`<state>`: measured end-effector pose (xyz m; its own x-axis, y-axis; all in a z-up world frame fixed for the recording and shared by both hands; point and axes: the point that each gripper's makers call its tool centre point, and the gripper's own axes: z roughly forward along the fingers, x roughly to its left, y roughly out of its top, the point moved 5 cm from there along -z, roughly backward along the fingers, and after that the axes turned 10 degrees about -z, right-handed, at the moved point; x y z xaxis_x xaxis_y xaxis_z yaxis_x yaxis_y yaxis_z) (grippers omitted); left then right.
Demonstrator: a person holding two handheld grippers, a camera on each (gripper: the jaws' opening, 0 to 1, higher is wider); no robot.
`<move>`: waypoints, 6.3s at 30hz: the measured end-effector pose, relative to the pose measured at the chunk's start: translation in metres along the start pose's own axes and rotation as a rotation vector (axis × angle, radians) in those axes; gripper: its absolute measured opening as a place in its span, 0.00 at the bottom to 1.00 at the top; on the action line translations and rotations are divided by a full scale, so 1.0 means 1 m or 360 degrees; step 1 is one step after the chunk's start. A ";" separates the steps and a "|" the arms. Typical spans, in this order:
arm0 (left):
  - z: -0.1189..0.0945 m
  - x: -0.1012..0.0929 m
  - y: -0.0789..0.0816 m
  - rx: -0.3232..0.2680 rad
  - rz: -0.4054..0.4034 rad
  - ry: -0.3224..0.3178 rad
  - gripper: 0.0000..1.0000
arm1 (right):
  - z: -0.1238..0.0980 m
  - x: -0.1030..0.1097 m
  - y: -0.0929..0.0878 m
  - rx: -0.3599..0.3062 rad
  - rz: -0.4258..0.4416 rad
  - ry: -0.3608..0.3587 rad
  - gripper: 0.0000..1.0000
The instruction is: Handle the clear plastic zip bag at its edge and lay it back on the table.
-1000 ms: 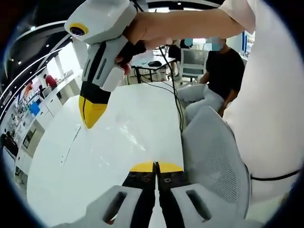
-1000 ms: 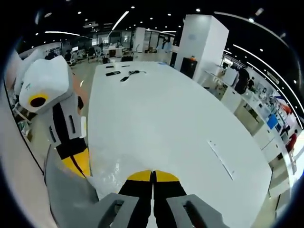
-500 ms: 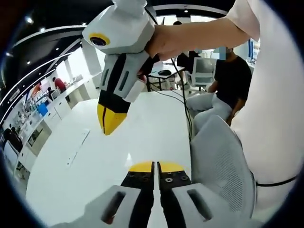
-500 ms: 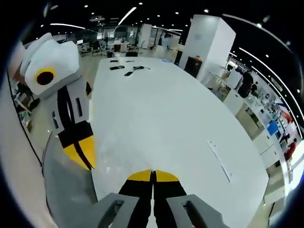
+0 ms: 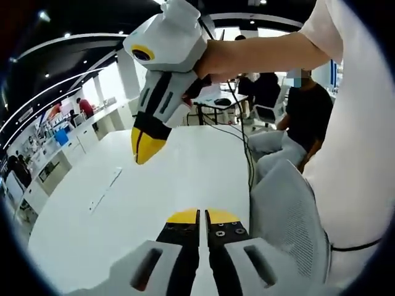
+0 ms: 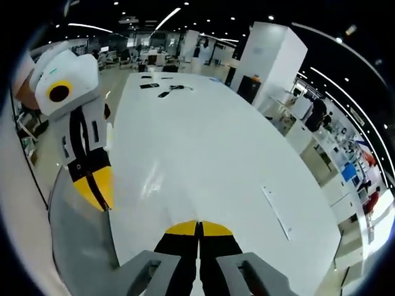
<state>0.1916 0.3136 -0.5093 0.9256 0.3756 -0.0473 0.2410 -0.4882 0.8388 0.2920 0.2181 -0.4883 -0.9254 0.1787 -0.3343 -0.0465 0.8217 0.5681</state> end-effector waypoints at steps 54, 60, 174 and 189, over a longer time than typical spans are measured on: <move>-0.024 0.032 -0.039 -0.0311 -0.0641 0.0340 0.57 | 0.092 -0.066 -0.036 0.0079 -0.0512 -0.0583 0.00; -0.021 0.032 -0.043 -0.0294 -0.0657 0.0335 0.56 | 0.109 -0.036 -0.052 0.0099 -0.0501 -0.0524 0.00; -0.027 0.007 -0.155 -0.0257 -0.0890 0.0590 0.71 | 0.050 0.122 -0.115 -0.0375 0.0662 -0.0274 0.88; -0.027 0.006 -0.177 -0.0224 -0.0898 0.0623 0.68 | 0.039 0.159 -0.136 -0.0368 0.0874 -0.0335 0.98</move>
<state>0.1471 0.4233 -0.6437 0.4907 0.8107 -0.3194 0.5892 -0.0387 0.8071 0.1661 0.1557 -0.6480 -0.7449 0.6630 -0.0752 0.3123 0.4460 0.8388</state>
